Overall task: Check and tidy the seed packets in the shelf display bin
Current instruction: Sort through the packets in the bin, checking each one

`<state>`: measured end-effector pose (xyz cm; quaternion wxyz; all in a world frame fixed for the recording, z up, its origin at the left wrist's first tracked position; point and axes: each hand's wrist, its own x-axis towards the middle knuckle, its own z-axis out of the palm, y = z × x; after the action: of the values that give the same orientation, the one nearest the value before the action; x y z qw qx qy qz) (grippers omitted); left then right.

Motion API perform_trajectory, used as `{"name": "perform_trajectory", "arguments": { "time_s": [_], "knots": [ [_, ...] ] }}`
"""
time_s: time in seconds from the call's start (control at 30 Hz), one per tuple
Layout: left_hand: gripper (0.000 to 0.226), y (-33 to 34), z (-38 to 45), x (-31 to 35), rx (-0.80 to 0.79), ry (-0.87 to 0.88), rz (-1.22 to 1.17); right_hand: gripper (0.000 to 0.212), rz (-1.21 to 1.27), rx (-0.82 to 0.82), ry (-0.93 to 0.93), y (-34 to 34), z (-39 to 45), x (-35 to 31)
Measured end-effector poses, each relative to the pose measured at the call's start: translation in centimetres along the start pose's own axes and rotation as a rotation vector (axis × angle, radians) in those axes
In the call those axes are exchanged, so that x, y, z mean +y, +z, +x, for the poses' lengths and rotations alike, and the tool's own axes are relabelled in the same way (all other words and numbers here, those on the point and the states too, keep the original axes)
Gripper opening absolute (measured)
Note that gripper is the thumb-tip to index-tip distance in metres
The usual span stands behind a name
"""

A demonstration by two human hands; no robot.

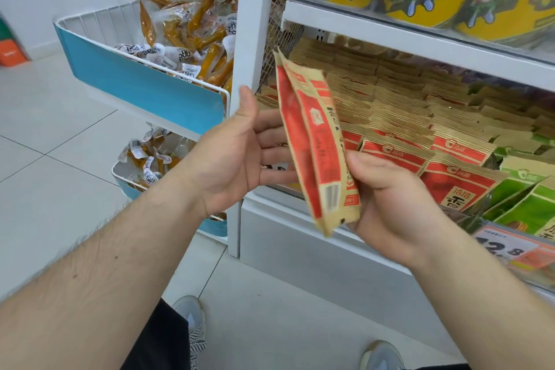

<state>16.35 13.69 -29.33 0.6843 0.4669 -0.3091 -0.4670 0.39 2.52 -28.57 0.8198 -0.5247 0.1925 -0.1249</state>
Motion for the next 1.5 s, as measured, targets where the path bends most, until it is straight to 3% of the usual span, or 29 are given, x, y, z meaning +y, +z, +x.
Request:
{"name": "perform_trajectory", "arguments": {
  "time_s": [0.1,0.2,0.3,0.4,0.5,0.6,0.97,1.13,1.33,1.4,1.5],
  "knots": [
    [0.051,0.1,-0.1,-0.9,-0.087,0.048,0.09,0.019,0.311,-0.181,0.221,0.6,0.2,1.0],
    [0.041,0.6,-0.4,-1.3,-0.107,0.057,0.033,0.029,0.317,-0.22,0.276,0.9,0.4,1.7],
    [0.036,0.7,-0.3,-0.9,0.003,0.055,0.043,0.026,-0.003,-0.008,0.148,0.8,0.5,1.4],
    [0.049,0.6,-0.3,-0.5,0.118,0.016,0.107,0.04,-0.107,0.134,0.057,-0.6,1.0,1.0],
    [0.05,0.7,-0.4,-0.5,0.137,-0.011,0.18,0.051,-0.261,0.159,-0.057,-1.2,1.0,0.1],
    [0.047,0.9,-0.4,-0.7,0.118,-0.04,0.246,0.04,-0.415,0.16,-0.146,-1.5,0.7,0.0],
    [0.041,0.9,-0.5,-0.6,0.071,-0.042,0.33,0.025,-0.398,0.17,-0.176,-1.8,0.7,0.2],
    [0.047,0.6,-0.5,-0.5,0.006,-0.031,0.487,0.012,-0.309,0.142,-0.18,-1.5,0.4,-0.2],
    [0.037,1.0,-0.9,0.2,-0.059,-0.019,0.676,0.008,-0.348,0.109,-0.22,-1.7,0.4,-0.2],
    [0.032,1.2,-1.0,1.4,0.035,0.078,0.826,0.012,-0.389,0.106,-0.234,-1.7,0.1,-0.5],
    [0.025,1.5,-0.4,3.8,0.335,0.307,0.944,0.017,-0.397,0.152,-0.273,-1.8,-0.3,-1.1]
  ]
}}
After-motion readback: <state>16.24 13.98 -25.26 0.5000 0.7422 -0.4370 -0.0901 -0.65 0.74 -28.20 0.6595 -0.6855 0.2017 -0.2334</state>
